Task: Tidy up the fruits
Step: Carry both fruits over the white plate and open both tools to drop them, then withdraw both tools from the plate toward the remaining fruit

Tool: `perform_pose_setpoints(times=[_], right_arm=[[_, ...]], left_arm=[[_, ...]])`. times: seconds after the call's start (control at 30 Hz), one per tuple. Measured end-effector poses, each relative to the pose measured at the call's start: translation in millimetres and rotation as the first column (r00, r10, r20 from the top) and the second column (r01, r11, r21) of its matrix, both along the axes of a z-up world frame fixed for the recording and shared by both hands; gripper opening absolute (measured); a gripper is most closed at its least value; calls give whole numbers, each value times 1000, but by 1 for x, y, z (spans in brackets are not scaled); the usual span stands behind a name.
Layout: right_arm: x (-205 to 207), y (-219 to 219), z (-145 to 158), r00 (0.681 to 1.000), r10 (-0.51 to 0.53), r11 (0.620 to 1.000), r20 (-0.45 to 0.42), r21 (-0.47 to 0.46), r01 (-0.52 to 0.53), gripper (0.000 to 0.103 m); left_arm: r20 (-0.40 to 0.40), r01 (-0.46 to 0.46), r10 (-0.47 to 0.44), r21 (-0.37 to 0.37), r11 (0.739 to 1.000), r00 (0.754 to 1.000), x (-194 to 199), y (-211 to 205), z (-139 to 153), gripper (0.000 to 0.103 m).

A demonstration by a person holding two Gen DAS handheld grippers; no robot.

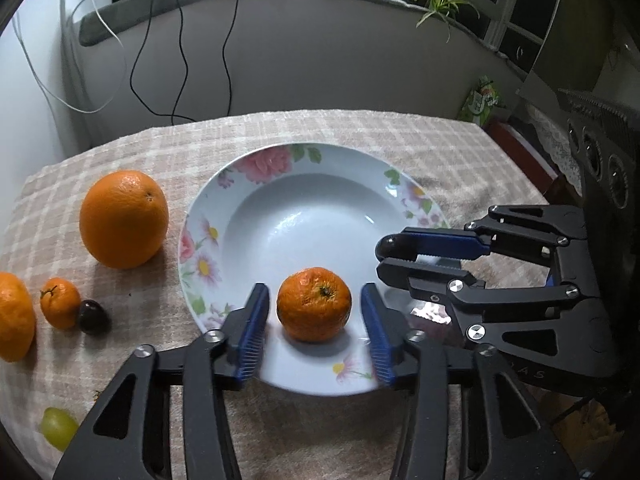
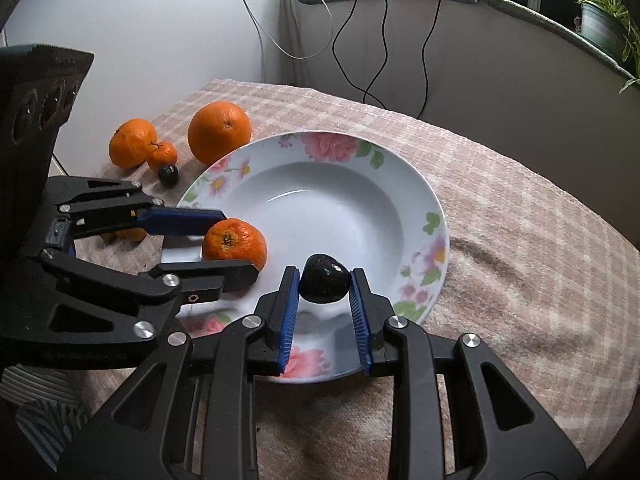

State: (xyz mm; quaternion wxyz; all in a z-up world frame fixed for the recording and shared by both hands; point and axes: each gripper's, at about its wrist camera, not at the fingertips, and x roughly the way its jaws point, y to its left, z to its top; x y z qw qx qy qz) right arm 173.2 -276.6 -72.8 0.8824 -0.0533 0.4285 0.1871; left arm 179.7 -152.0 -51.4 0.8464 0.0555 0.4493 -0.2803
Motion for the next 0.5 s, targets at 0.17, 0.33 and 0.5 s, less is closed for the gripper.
perform_pose_setpoints(times=[0.17, 0.33, 0.5], right_arm=[[-4, -5, 5, 1000, -14, 1000, 10, -1, 14, 44], [-14, -15, 17, 998, -40, 999, 38, 19, 39, 54], [-24, -27, 33, 994, -80, 996, 73, 55, 76, 61]], left_arm=[[19, -15, 15, 2, 1000, 1000, -4, 3, 4, 56], [44, -39, 40, -19, 999, 998, -15, 17, 10, 56], [38, -128, 131, -86, 988, 991, -21, 47, 23, 56]])
